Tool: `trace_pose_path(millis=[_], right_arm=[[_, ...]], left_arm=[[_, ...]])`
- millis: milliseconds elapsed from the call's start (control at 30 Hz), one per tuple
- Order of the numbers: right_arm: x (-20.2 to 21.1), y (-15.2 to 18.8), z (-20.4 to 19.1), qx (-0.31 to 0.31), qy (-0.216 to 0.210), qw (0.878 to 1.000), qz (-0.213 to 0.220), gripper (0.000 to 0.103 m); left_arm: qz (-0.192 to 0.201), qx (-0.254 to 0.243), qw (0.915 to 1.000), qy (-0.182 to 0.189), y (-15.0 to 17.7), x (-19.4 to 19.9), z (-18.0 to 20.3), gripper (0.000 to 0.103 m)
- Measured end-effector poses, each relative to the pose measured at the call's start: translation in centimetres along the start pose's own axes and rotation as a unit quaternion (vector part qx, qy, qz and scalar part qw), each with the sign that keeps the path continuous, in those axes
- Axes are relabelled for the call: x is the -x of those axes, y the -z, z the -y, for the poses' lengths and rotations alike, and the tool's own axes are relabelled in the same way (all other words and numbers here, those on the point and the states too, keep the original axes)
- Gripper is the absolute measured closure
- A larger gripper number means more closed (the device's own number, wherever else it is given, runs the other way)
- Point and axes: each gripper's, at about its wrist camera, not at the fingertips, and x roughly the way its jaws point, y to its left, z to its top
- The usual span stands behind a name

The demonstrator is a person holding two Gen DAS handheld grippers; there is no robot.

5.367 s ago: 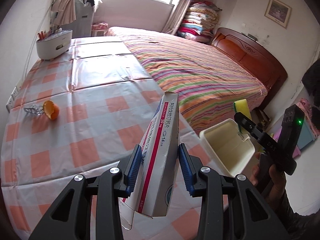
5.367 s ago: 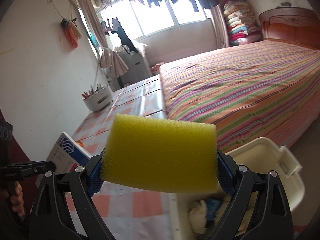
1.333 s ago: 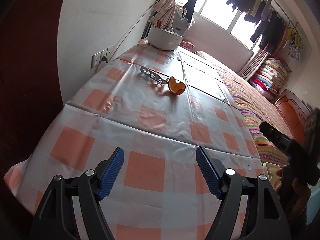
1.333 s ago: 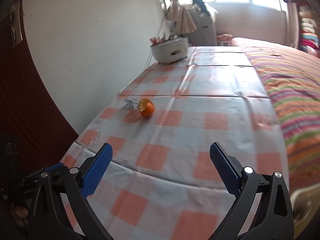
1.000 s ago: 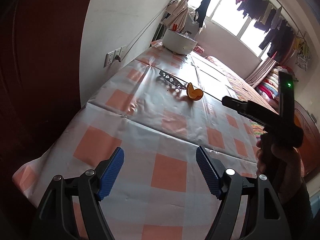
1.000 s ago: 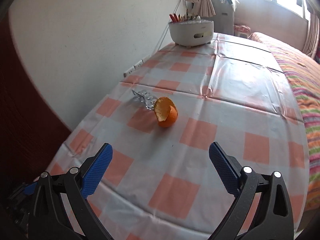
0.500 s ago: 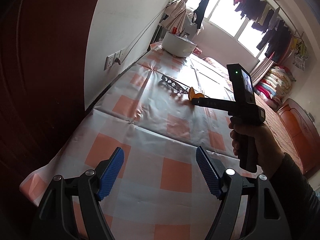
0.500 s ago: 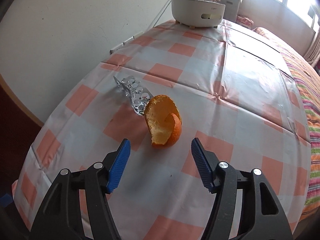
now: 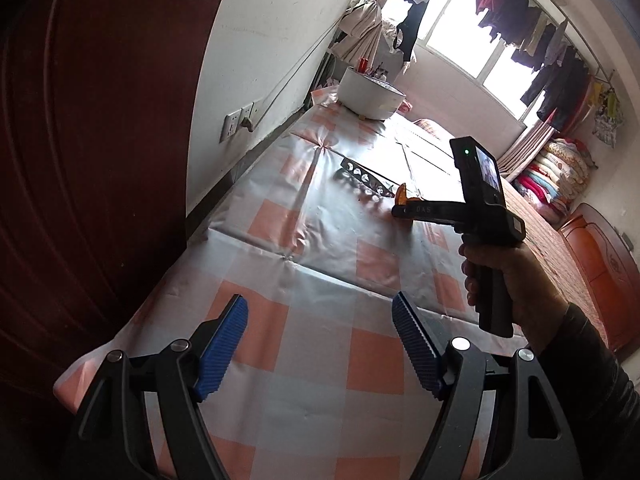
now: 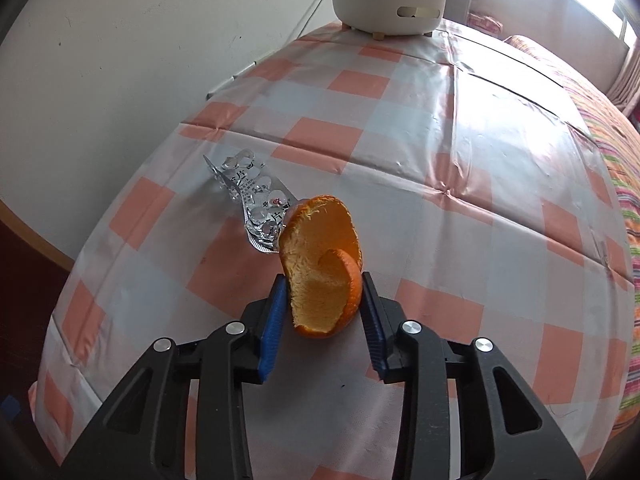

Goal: Collect trash
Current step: 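Move the right tool to the orange peel and grasp it, then lift the orange peel with the right tool while the left tool grasps the blister pack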

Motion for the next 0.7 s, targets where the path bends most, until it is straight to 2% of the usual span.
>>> trace_pose_path(millis=[133, 300, 567, 700], right_arm=[[0.9, 0.6, 0.1, -0.003, -0.018, 1.000, 0.010, 0.075], [2.6, 2.9, 0.1, -0.006, -0.045, 0.999, 0.025, 0.076], [11.2, 10.1, 2.1, -0.021, -0.102, 0.990, 0.093, 0.076], [15.0, 14.0, 4.4, -0.038, -0.104, 0.986, 0.126, 0.076]], left_arm=[[0.000, -0.008, 1.0000, 0.000, -0.7, -0.2, 0.5, 0.031], [-0.003, -0.016, 0.9999, 0.004, -1.8, -1.2, 0.9, 0.031], [-0.022, 0.023, 0.9991, 0.029, -5.3, -4.2, 1.7, 0.031], [-0.035, 0.057, 0.9972, 0.033, -8.0, -7.1, 3.0, 0.031]])
